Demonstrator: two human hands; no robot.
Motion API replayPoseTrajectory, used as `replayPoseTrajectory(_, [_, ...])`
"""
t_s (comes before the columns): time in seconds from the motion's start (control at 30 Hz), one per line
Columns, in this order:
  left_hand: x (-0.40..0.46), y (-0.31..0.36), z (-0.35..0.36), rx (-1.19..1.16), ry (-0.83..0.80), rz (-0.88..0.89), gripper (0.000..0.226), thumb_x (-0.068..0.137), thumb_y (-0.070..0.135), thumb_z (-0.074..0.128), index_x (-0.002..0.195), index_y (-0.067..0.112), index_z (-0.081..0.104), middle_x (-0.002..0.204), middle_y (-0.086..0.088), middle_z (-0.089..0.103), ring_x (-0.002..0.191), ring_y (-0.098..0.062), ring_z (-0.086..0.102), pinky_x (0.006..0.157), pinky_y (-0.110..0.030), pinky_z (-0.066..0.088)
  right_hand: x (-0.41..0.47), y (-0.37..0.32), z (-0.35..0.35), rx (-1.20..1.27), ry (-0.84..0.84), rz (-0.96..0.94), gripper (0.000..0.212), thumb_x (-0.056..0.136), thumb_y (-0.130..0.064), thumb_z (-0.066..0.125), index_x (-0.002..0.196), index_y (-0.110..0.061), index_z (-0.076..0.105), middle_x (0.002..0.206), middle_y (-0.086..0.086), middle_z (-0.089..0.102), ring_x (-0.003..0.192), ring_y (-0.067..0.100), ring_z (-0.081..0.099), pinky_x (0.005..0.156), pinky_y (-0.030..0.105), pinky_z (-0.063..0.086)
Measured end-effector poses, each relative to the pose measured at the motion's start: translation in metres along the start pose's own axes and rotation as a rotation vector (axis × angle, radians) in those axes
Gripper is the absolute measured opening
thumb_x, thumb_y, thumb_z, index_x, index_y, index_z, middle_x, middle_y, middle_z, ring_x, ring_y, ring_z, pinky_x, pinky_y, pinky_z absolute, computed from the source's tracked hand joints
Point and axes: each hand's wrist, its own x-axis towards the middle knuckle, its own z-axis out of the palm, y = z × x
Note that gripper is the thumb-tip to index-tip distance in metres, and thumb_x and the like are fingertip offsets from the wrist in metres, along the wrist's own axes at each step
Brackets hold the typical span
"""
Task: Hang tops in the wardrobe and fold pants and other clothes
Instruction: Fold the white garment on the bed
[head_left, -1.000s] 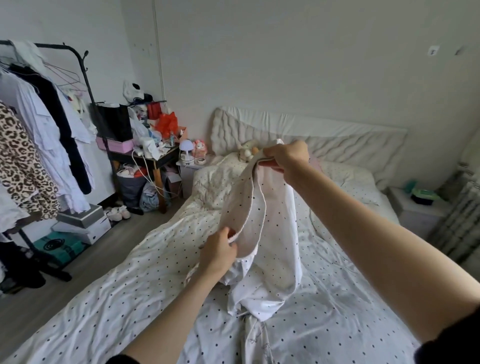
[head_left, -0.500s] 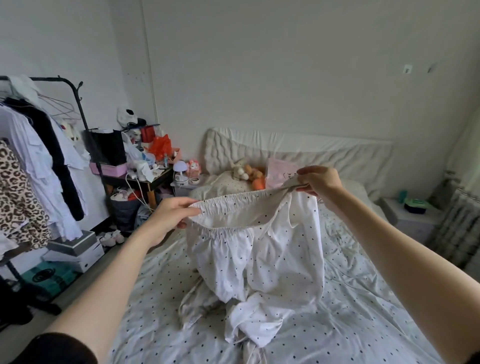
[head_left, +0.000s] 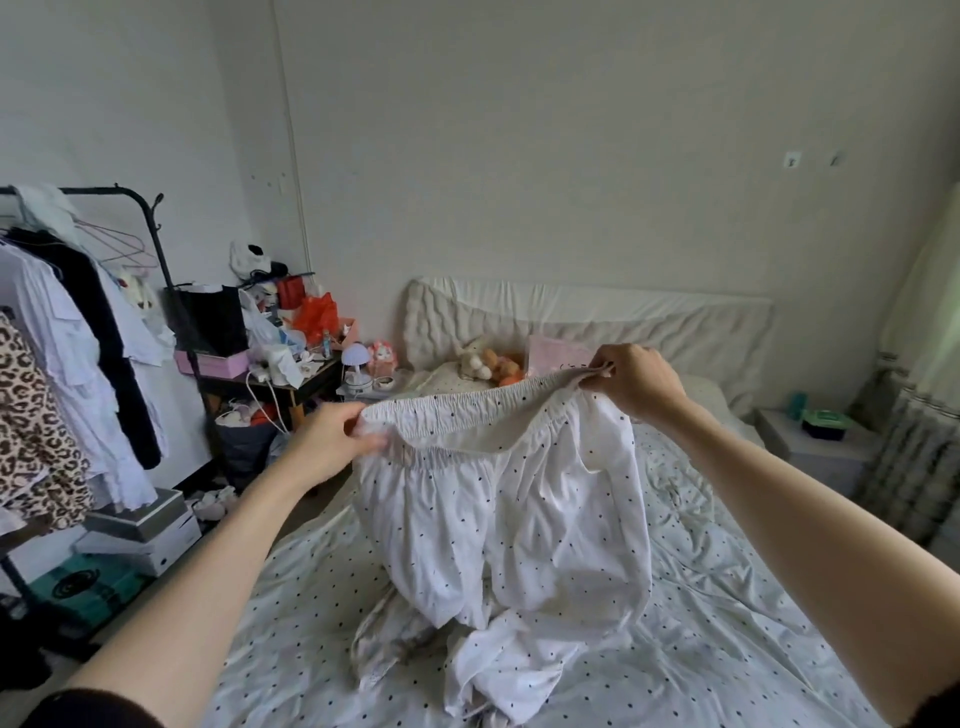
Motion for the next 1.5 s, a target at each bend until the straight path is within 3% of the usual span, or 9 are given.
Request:
replayPoseTrajectory(0.1, [0.021, 0.026, -0.015, 0.024, 0.193, 0.042, 0.033, 0.081, 0.025, 0.072, 0.082, -0.006, 0.060, 0.074, -0.014, 0.054, 0.070, -0.018, 0.047, 0.064, -0.029, 0.032, 0.018, -0.009, -0.023, 0.058, 0.034, 0.042, 0.026, 0.080, -0.028, 0.071, 0.098, -0.009, 0.069, 0.104, 0.013, 0.056, 0.103, 0.032, 0.051, 0.072, 0.029, 0.036])
replayPoseTrajectory(0.27, [0.063, 0.116, -0.064, 0.076, 0.480, 0.238, 0.045, 0.084, 0.029, 0.069, 0.058, 0.012, 0.037, 0.054, -0.002, 0.038, 0.054, -0.018, 0.034, 0.050, -0.030, 0.022, 0.060, -0.033, -0.102, 0.437, 0.205, 0.178, 0.025, 0.082, -0.024, 0.069, 0.068, -0.012, 0.052, 0.068, 0.005, 0.050, 0.073, 0.019, 0.047, 0.049, 0.023, 0.033])
replayPoseTrajectory(0.4, [0.087, 0.188, -0.104, 0.107, 0.691, 0.352, 0.049, 0.086, 0.033, 0.066, 0.056, 0.017, 0.030, 0.054, 0.002, 0.039, 0.056, -0.023, 0.038, 0.051, -0.031, 0.024, 0.082, -0.056, -0.173, 0.722, 0.431, 0.102, 0.018, 0.078, -0.017, 0.071, 0.076, -0.009, 0.055, 0.071, 0.008, 0.049, 0.071, 0.018, 0.044, 0.058, 0.028, 0.036])
replayPoseTrajectory(0.63, [0.088, 0.255, -0.150, 0.014, 0.789, 0.492, 0.050, 0.083, 0.035, 0.068, 0.059, 0.014, 0.030, 0.056, -0.002, 0.037, 0.064, -0.024, 0.035, 0.059, -0.032, 0.027, 0.094, -0.078, -0.248, 0.653, 0.712, -0.017, 0.006, 0.082, -0.009, 0.059, 0.085, -0.007, 0.063, 0.076, 0.006, 0.056, 0.073, 0.017, 0.046, 0.061, 0.025, 0.036])
replayPoseTrajectory(0.9, [0.067, 0.292, -0.094, -0.039, 0.430, 0.609, 0.042, 0.081, 0.032, 0.072, 0.077, -0.008, 0.059, 0.079, -0.023, 0.063, 0.072, -0.017, 0.045, 0.065, -0.032, 0.038, 0.053, -0.013, -0.270, 0.581, 0.794, 0.269, 0.005, 0.080, -0.015, 0.065, 0.080, -0.011, 0.068, 0.074, 0.008, 0.058, 0.077, 0.021, 0.050, 0.060, 0.026, 0.040])
replayPoseTrajectory(1.0, [0.058, 0.330, -0.042, -0.041, 0.311, 0.646, 0.046, 0.079, 0.034, 0.073, 0.058, 0.006, 0.044, 0.055, -0.004, 0.044, 0.056, -0.015, 0.035, 0.052, -0.025, 0.028, 0.014, 0.039, -0.292, 0.534, 0.866, 0.413, 0.024, 0.086, -0.014, 0.061, 0.108, -0.013, 0.068, 0.103, 0.012, 0.066, 0.096, 0.026, 0.059, 0.080, 0.027, 0.045])
replayPoseTrajectory(1.17, [0.026, 0.400, 0.051, -0.208, 0.074, 0.720, 0.050, 0.081, 0.033, 0.072, 0.053, 0.014, 0.035, 0.050, 0.005, 0.037, 0.051, -0.011, 0.031, 0.045, -0.020, 0.023, -0.076, 0.107, -0.351, 0.428, 0.992, 0.570, 0.029, 0.081, -0.011, 0.062, 0.108, -0.020, 0.068, 0.101, 0.008, 0.065, 0.089, 0.024, 0.056, 0.076, 0.023, 0.042])
replayPoseTrajectory(1.37, [-0.073, 0.479, 0.180, -0.453, -0.476, 0.756, 0.029, 0.083, 0.029, 0.070, 0.065, 0.014, 0.054, 0.063, 0.000, 0.055, 0.059, -0.013, 0.050, 0.053, -0.021, 0.040, -0.223, 0.168, -0.435, 0.083, 1.219, 0.754, 0.028, 0.088, -0.011, 0.053, 0.112, -0.011, 0.067, 0.113, 0.015, 0.066, 0.105, 0.030, 0.060, 0.087, 0.032, 0.045])
replayPoseTrajectory(1.5, [-0.151, 0.503, 0.249, -0.469, -0.861, 0.745, 0.027, 0.083, 0.031, 0.069, 0.093, 0.006, 0.064, 0.094, -0.013, 0.068, 0.088, -0.029, 0.065, 0.076, -0.044, 0.055, -0.310, 0.188, -0.461, -0.169, 1.256, 0.893, 0.029, 0.091, -0.012, 0.047, 0.111, -0.012, 0.067, 0.115, 0.018, 0.065, 0.107, 0.033, 0.059, 0.087, 0.033, 0.045])
